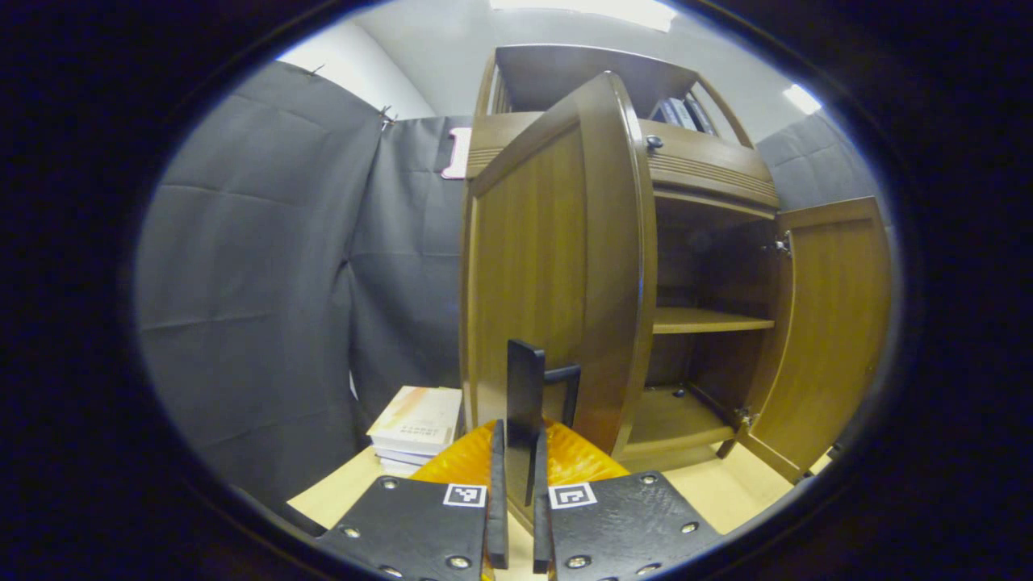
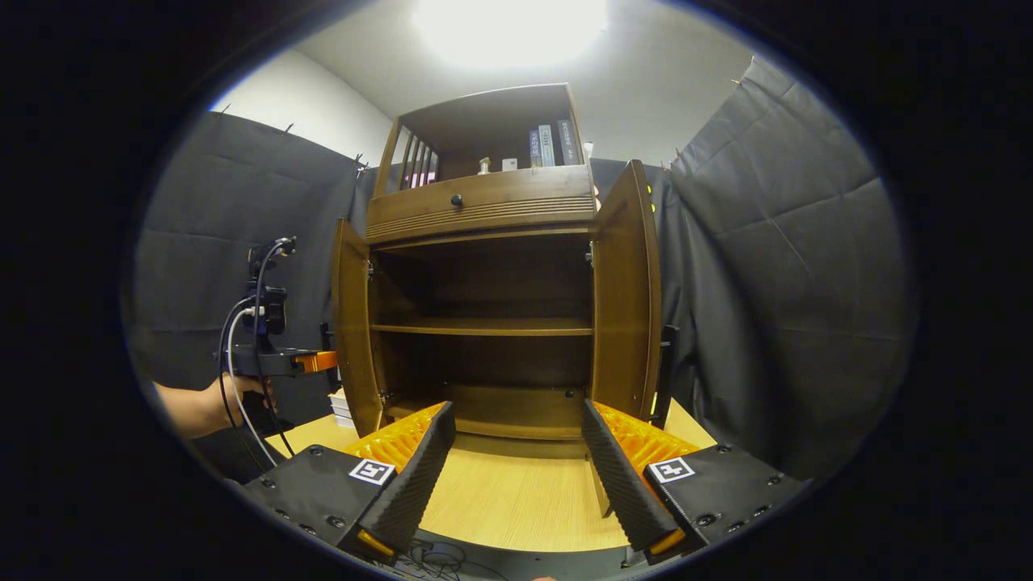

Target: Open the right door of the double-door shoe cabinet with the right hand, and open the left door with the left hand.

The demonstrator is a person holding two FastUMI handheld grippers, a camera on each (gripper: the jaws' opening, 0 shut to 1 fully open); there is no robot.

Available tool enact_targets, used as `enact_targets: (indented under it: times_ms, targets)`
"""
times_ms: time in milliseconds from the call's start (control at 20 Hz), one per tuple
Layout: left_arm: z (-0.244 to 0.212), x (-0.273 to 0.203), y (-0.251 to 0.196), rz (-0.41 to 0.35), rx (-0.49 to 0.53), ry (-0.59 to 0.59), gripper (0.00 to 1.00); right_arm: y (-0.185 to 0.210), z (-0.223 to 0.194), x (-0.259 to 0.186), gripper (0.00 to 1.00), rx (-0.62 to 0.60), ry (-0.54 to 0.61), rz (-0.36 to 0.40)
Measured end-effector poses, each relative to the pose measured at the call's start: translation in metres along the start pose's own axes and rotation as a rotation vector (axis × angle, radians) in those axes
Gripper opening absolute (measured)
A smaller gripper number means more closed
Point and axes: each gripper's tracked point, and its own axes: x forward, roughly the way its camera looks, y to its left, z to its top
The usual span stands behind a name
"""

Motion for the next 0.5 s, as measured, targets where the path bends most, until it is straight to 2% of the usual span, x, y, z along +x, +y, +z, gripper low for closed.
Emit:
enact_targets:
  times_ms: [500]
  targets:
    - [0.003, -0.024, 0.067, 0.090, 0.020, -0.014, 0.14, 0.028, -0.001, 0.004, 0.98, -0.011, 0.003, 0.077]
